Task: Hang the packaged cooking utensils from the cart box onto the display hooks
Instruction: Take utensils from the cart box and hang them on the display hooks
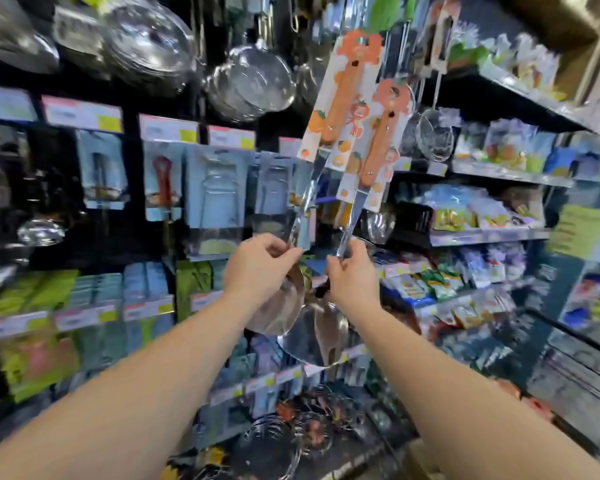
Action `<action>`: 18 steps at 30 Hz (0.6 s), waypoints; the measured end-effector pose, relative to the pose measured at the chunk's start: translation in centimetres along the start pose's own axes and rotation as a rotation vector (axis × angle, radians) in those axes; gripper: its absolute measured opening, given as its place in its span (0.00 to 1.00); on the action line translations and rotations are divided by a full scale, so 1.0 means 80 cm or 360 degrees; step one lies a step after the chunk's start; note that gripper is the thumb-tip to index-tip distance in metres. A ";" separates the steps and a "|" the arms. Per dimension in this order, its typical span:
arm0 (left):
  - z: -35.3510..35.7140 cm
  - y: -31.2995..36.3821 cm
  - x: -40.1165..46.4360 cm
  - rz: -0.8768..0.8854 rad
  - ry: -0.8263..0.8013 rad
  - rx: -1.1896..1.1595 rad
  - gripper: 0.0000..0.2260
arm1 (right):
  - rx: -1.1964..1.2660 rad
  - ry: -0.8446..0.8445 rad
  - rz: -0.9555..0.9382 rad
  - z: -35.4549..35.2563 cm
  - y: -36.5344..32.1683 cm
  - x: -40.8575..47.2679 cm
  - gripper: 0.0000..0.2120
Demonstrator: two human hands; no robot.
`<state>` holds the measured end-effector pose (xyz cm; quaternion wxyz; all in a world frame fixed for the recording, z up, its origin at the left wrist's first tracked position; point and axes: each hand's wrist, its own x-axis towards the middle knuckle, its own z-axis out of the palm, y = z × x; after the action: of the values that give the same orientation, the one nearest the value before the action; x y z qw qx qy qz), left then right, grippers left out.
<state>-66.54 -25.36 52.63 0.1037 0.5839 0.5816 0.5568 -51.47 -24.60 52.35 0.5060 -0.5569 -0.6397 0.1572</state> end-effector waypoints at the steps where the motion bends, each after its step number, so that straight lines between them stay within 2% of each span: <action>1: -0.046 -0.008 -0.003 -0.0008 0.0055 0.0000 0.10 | 0.0041 -0.0036 -0.0048 0.024 -0.032 -0.012 0.10; 4: -0.188 -0.037 -0.018 -0.0005 0.0251 0.0073 0.10 | 0.0193 -0.0153 -0.0185 0.094 -0.139 -0.060 0.17; 11: -0.514 -0.098 -0.087 -0.0043 0.0605 0.0356 0.10 | 0.0499 -0.0351 -0.0515 0.251 -0.383 -0.201 0.25; 18: -0.734 -0.116 -0.114 -0.0087 0.0891 0.0510 0.11 | 0.0665 -0.0586 -0.0690 0.343 -0.567 -0.298 0.26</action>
<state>-114.31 -60.77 61.71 -0.1387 0.4010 0.6834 0.5942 -102.32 -50.40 63.74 0.5066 -0.2549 -0.7776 0.2713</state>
